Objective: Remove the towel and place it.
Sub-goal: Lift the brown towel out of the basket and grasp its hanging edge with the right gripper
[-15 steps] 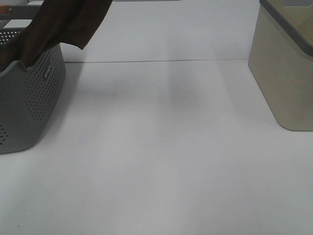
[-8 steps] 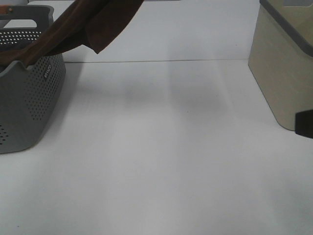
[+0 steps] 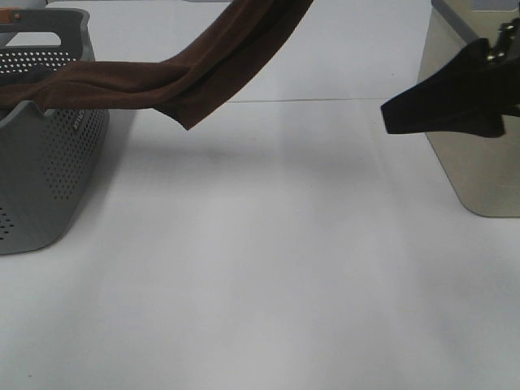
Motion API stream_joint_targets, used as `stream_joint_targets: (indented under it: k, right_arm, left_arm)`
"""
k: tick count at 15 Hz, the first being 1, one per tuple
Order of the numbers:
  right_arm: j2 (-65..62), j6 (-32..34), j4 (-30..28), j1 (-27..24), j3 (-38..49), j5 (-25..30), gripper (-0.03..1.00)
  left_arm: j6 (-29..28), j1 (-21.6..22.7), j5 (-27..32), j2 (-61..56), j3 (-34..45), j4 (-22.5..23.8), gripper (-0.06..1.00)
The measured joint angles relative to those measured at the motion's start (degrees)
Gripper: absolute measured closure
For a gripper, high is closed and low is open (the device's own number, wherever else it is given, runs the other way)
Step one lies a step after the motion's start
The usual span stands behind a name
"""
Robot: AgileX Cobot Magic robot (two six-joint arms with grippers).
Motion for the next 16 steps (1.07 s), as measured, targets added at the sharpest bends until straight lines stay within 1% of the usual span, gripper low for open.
stream_joint_targets:
  k: [2,3,5,7,8,10,11,12,13,14,16]
  right_arm:
    - [3.04,0.23,-0.74,6.82,-0.06,-8.77,0.41]
    - [4.76,-1.15,-0.74,10.54,-0.06,-13.75,0.41]
    - [8.54,-5.56,-0.74,17.65,-0.06,-24.01,0.41]
    - [12.83,-9.8,-0.74,23.66,-0.06,-34.61,0.41]
    - [14.78,-10.89,-0.8,25.95,-0.06,-40.16,0.41]
    - [18.39,-10.71,-0.8,29.45,-0.06,-50.76,0.41]
    - [20.05,-9.11,-0.8,30.42,-0.06,-55.98,0.41]
    - [21.72,-5.9,-0.74,30.83,-0.06,-61.36,0.41]
    - [22.98,-1.95,-0.74,30.88,-0.34,-64.52,0.41]
    - [24.41,2.46,-2.01,30.88,-0.86,-65.49,0.41]
    - [27.16,10.2,-8.94,31.68,-2.12,-66.29,0.32]
  left_arm:
    - [0.0,-0.11,1.43,-1.43,0.0,-0.74,0.94]
    - [0.0,-0.11,1.49,-2.75,0.0,-1.43,0.94]
    - [0.0,-0.11,1.49,-5.5,0.0,-2.29,0.94]
    - [0.0,-0.11,1.49,-7.1,0.0,-2.86,0.94]
    - [0.0,-0.11,1.49,-7.39,0.0,-3.04,0.94]
    - [0.0,-0.11,1.49,-8.08,0.0,-4.07,0.94]
    - [0.0,-0.11,1.49,-8.37,0.0,-4.24,0.94]
    - [0.0,-0.11,1.49,-8.77,0.0,-4.35,0.94]
    - [0.0,-0.11,1.49,-8.94,0.0,-4.41,0.94]
    - [0.0,-0.11,1.32,-9.0,0.0,-4.41,0.94]
    - [0.0,-0.11,-0.34,-9.0,0.0,-4.41,0.94]
